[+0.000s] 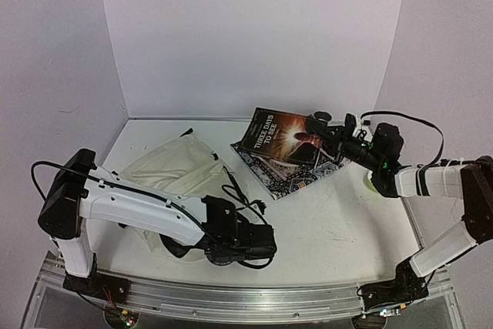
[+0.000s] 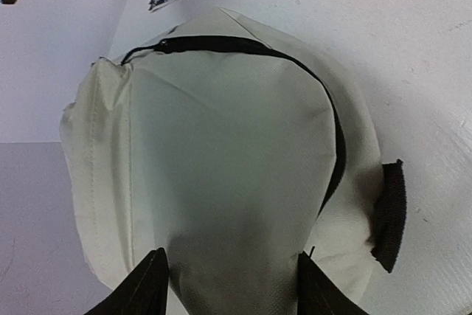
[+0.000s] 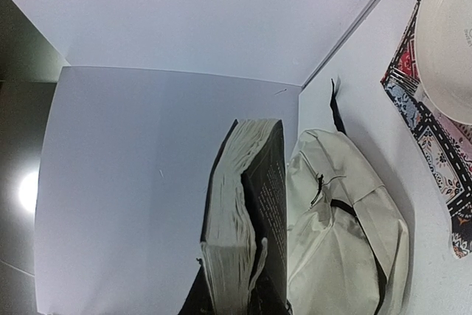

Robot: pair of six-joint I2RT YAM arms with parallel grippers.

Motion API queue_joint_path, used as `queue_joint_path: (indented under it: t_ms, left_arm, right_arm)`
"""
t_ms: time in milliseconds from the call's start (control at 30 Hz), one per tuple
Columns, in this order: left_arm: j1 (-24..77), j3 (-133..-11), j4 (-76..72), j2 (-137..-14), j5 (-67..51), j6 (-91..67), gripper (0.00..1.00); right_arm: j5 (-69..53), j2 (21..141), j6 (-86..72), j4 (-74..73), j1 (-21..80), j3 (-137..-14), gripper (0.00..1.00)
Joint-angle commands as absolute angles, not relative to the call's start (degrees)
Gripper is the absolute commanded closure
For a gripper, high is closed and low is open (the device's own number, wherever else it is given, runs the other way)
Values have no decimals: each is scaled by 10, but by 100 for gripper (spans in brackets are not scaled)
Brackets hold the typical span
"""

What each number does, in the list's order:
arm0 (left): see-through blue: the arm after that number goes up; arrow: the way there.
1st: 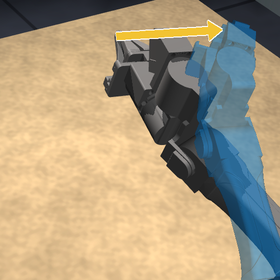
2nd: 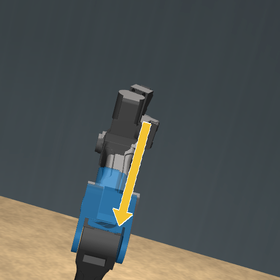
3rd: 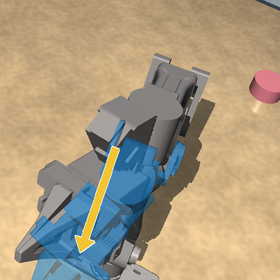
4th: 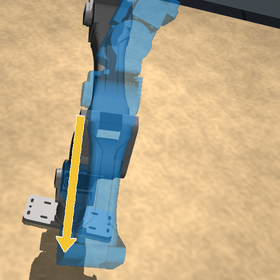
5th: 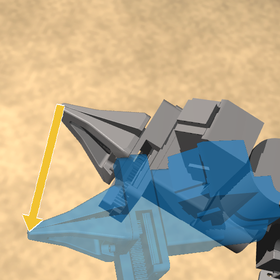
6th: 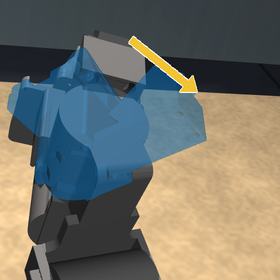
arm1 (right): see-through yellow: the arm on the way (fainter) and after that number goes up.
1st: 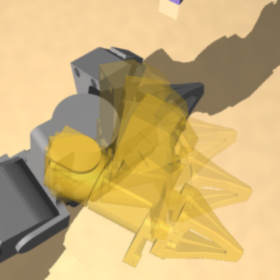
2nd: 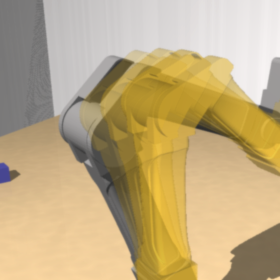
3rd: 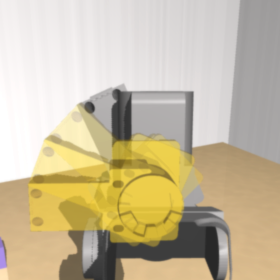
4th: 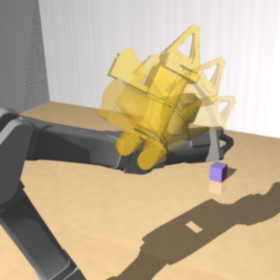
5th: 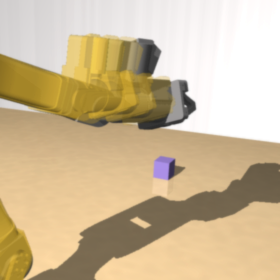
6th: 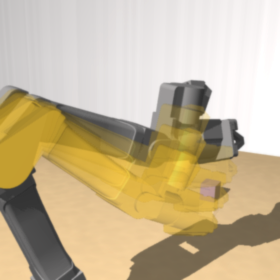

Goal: Pack the student bag
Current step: Pick up the largest pocket of the bag from the student bag, then place the student bag in the largest pocket of the bag.

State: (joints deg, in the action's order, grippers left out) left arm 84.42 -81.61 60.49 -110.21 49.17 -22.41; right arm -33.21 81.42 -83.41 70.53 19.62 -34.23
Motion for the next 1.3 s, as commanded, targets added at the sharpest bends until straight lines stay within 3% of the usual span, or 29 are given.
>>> queue_joint_path:
  t_ms: [0, 333, 633, 867, 1267]
  left_arm:
    - [820, -845, 664, -1092, 554, -261, 60]
    - [729, -898, 662, -1032, 534, -267, 99]
    - [600, -1018, 641, -1033, 492, -240, 100]
    - [579, -1102, 585, -1043, 412, -201, 100]
    - [578, -1149, 557, -1027, 309, -203, 100]
  right_arm:
    - [-340, 769, -817, 778, 194, -349, 100]
    - [-338, 707, -765, 675, 194, -339, 100]
    - [-301, 619, -721, 540, 193, -316, 100]
    - [-291, 598, -745, 527, 217, -300, 100]
    - [-203, 708, -805, 627, 347, -313, 100]
